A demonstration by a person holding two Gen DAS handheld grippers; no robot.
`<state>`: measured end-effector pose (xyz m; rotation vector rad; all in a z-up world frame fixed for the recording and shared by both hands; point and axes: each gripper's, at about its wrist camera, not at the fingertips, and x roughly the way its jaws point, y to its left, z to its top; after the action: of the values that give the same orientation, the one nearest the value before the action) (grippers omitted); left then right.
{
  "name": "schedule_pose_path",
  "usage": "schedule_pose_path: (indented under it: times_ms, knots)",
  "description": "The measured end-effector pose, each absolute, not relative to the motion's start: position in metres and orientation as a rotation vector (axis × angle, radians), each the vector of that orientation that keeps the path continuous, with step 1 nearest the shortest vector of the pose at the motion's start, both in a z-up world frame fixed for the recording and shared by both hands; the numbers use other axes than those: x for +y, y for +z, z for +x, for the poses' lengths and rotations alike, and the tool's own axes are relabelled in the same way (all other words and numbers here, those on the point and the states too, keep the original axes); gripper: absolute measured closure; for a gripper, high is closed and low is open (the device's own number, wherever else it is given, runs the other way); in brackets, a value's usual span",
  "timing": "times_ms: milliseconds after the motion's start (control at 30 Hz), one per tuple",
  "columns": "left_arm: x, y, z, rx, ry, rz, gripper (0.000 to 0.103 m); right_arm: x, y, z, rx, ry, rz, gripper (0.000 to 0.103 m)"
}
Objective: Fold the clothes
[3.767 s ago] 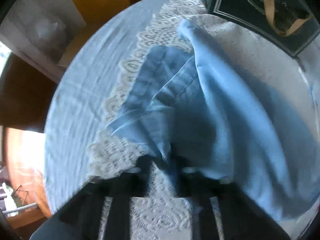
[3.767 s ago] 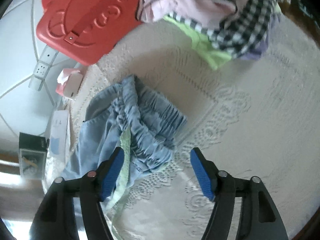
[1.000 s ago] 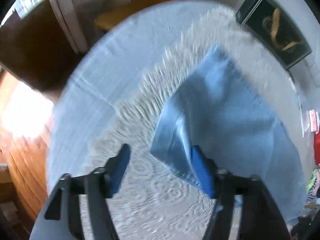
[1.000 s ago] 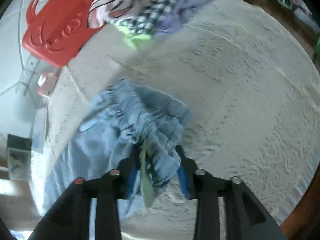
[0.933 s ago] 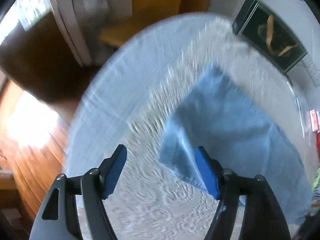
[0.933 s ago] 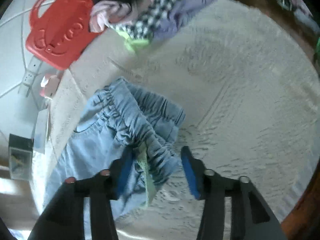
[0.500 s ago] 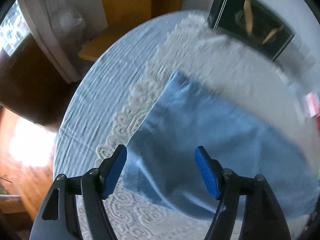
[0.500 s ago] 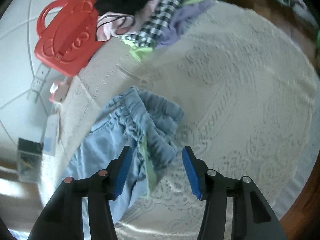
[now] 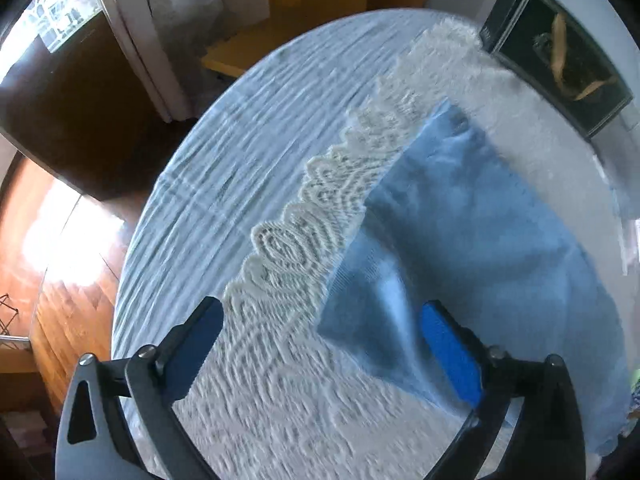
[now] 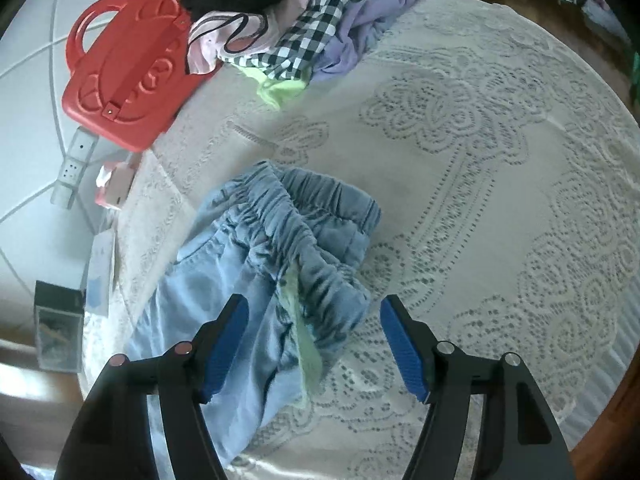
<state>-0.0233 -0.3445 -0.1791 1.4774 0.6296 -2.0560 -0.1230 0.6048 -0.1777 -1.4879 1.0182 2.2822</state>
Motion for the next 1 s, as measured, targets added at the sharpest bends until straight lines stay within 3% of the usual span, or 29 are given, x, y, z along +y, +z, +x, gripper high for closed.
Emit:
schedule_pose_path:
  times_ms: [33, 100, 133, 300, 400, 500, 567, 667, 700, 767, 867, 933, 1000]
  knots:
    - [-0.336, -0.171, -0.022, 0.615, -2.07, 1.47, 0.005, 0.603, -0.178, -0.125, 1.002, 2.288, -1.495, 0.034]
    - [-0.315, -0.155, -0.022, 0.592, -2.108, 1.459, 0.014, 0.598, -0.175, -0.129, 0.935, 2.31, -1.513, 0.052]
    - [-0.304, -0.147, -0.023, 0.587, -2.13, 1.457, 0.014, 0.594, -0.172, -0.131, 0.868, 2.321, -1.524, 0.066]
    - [-0.276, -0.14, -0.041, 0.564, -2.204, 1.463, 0.014, 0.59, -0.163, -0.127, 0.815, 2.332, -1.526, 0.064]
    - [-0.288, -0.149, -0.046, 0.554, -2.19, 1.477, 0.014, 0.593, -0.163, -0.12, 0.832, 2.302, -1.526, 0.053]
    - [-0.304, -0.157, -0.049, 0.587, -2.187, 1.504, 0.014, 0.58, -0.157, -0.113, 0.775, 2.318, -1.514, 0.053]
    - [-0.31, -0.156, -0.056, 0.549, -2.238, 1.535, 0.014, 0.554, -0.151, -0.115, 0.728, 2.37, -1.536, 0.059]
    - [-0.311, -0.144, -0.074, 0.437, -2.39, 1.575, 0.014, 0.517, -0.143, -0.118, 0.654, 2.445, -1.57, 0.076]
    - [-0.311, -0.138, -0.081, 0.393, -2.445, 1.587, 0.014, 0.501, -0.142, -0.118, 0.655, 2.471, -1.578, 0.077]
    - [-0.314, -0.127, -0.098, 0.303, -2.565, 1.607, 0.013, 0.46, -0.137, -0.117, 0.651, 2.536, -1.572, 0.078]
    - [-0.324, -0.116, -0.124, 0.144, -2.704, 1.651, 0.0, 0.395, -0.131, -0.103, 0.643, 2.599, -1.532, 0.077]
    - [-0.333, -0.112, -0.137, 0.038, -2.786, 1.694, 0.0, 0.349, -0.127, -0.09, 0.645, 2.633, -1.507, 0.077]
    - [-0.341, -0.111, -0.143, -0.041, -2.842, 1.76, 0.0, 0.302, -0.127, -0.071, 0.627, 2.63, -1.48, 0.069]
